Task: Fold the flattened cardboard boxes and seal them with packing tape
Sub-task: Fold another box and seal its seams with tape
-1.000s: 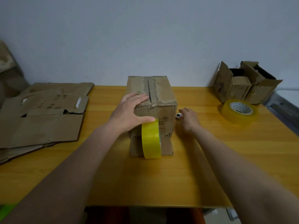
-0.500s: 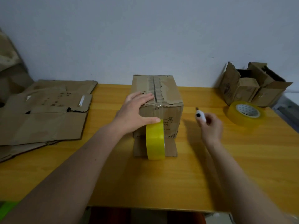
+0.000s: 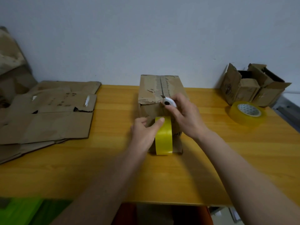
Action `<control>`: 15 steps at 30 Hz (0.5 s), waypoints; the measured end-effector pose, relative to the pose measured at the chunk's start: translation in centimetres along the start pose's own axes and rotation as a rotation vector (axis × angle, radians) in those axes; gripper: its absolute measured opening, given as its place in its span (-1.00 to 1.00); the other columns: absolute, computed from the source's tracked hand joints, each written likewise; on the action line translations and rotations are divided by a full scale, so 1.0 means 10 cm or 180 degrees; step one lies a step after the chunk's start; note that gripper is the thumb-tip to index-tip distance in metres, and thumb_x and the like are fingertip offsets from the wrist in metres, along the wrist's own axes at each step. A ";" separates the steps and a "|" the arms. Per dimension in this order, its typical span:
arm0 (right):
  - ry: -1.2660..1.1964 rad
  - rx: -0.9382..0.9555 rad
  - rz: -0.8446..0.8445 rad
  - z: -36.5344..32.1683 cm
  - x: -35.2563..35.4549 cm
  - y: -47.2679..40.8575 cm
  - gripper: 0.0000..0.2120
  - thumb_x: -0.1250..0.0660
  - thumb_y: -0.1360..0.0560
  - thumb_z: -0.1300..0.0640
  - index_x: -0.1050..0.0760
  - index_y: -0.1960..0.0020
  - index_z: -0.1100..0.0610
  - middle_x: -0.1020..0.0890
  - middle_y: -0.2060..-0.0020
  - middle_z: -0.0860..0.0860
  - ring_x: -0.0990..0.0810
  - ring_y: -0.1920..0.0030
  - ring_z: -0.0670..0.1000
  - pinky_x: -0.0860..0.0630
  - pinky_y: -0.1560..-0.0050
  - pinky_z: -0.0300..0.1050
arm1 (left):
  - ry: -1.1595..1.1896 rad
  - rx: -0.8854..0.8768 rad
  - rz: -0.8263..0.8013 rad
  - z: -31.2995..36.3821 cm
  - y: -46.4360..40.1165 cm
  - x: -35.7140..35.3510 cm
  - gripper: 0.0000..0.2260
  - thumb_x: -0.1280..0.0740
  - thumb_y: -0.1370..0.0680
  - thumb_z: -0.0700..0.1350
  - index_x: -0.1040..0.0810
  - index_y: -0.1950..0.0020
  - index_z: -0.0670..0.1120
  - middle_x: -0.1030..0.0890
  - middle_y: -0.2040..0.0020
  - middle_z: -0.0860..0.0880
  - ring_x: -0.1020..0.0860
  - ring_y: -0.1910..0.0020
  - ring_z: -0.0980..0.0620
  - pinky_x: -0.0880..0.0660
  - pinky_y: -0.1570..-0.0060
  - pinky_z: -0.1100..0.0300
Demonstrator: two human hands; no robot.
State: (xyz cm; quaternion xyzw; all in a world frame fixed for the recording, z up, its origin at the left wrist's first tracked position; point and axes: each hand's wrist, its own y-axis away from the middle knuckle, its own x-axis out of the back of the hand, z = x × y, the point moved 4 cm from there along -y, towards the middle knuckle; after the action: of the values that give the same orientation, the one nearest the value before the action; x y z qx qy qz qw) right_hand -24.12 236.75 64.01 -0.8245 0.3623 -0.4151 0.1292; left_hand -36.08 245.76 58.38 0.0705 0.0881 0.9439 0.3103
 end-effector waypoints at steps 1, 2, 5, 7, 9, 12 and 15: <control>0.0003 -0.0017 -0.0003 0.00 0.00 -0.01 -0.90 -0.30 -0.57 0.10 -0.47 -0.04 0.11 -0.51 0.25 -0.12 -0.44 0.24 -0.14 -0.34 0.24 -0.24 | 0.0280 0.0237 -0.0279 -0.05 0.01 -0.08 -0.18 -0.55 -0.22 0.23 -0.42 -0.36 -0.11 -0.51 -0.30 -0.07 -0.55 -0.19 -0.04 -0.50 -0.23 -0.05; 0.0009 -0.0030 -0.0025 -0.01 0.00 -0.01 -0.90 -0.30 -0.56 0.10 -0.47 -0.04 0.11 -0.51 0.25 -0.13 -0.44 0.25 -0.14 -0.34 0.25 -0.25 | 0.0476 0.0327 -0.0405 -0.06 0.00 -0.12 -0.20 -0.56 -0.19 0.23 -0.46 -0.32 -0.11 -0.57 -0.24 -0.09 -0.58 -0.15 -0.07 -0.51 -0.21 -0.08; 0.0043 -0.0002 -0.0108 -0.02 0.01 -0.01 -0.89 -0.29 -0.57 0.09 -0.47 -0.05 0.11 -0.52 0.23 -0.12 -0.46 0.24 -0.15 -0.36 0.24 -0.23 | 0.0696 0.0286 -0.0446 -0.01 -0.06 -0.15 -0.41 -0.56 -0.32 0.03 -0.48 -0.29 -0.05 -0.56 -0.26 -0.10 -0.57 -0.18 -0.09 -0.48 -0.24 -0.12; 0.0125 0.0073 -0.0118 -0.02 0.01 -0.02 -0.87 -0.29 -0.57 0.10 -0.47 -0.07 0.12 -0.56 0.19 -0.06 -0.47 0.21 -0.10 -0.39 0.22 -0.17 | 0.0722 0.0430 -0.0638 0.03 -0.10 -0.13 -0.51 -0.53 -0.41 -0.09 -0.49 -0.30 -0.06 -0.58 -0.23 -0.12 -0.59 -0.14 -0.09 -0.52 -0.19 -0.09; 0.0248 0.0186 -0.0128 -0.01 0.01 -0.04 -0.87 -0.29 -0.57 0.10 -0.47 -0.07 0.13 -0.55 0.19 -0.06 -0.47 0.22 -0.08 -0.36 0.26 -0.24 | 0.0694 0.0550 -0.0800 0.07 -0.15 -0.10 -0.56 -0.48 -0.46 -0.18 -0.49 -0.31 -0.11 -0.62 -0.13 -0.16 -0.62 -0.04 -0.07 -0.58 -0.05 0.02; 0.0329 0.0299 -0.0136 0.00 0.02 -0.04 -0.89 -0.30 -0.57 0.12 -0.46 -0.06 0.13 -0.51 0.24 -0.08 -0.39 0.28 -0.14 -0.30 0.31 -0.31 | 0.0604 0.0609 -0.0885 0.14 -0.16 -0.09 -0.61 -0.46 -0.46 -0.22 -0.50 -0.26 -0.16 -0.64 0.02 -0.14 -0.62 0.11 -0.02 -0.59 0.14 0.13; 0.0290 0.0346 -0.0098 0.01 0.01 -0.03 -0.89 -0.32 -0.55 0.15 -0.47 -0.05 0.16 -0.52 0.25 -0.08 -0.40 0.26 -0.12 -0.30 0.28 -0.17 | 0.0652 0.0690 -0.0835 0.11 -0.17 -0.13 -0.63 -0.47 -0.45 -0.26 -0.51 -0.22 -0.18 -0.63 0.13 -0.12 -0.61 0.19 -0.02 -0.58 0.19 0.12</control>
State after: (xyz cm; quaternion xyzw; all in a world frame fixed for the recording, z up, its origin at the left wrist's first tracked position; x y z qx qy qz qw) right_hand -23.82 236.86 64.15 -0.8020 0.3320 -0.4731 0.1509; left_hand -33.90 246.47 59.01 -0.0051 0.2288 0.8826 0.4106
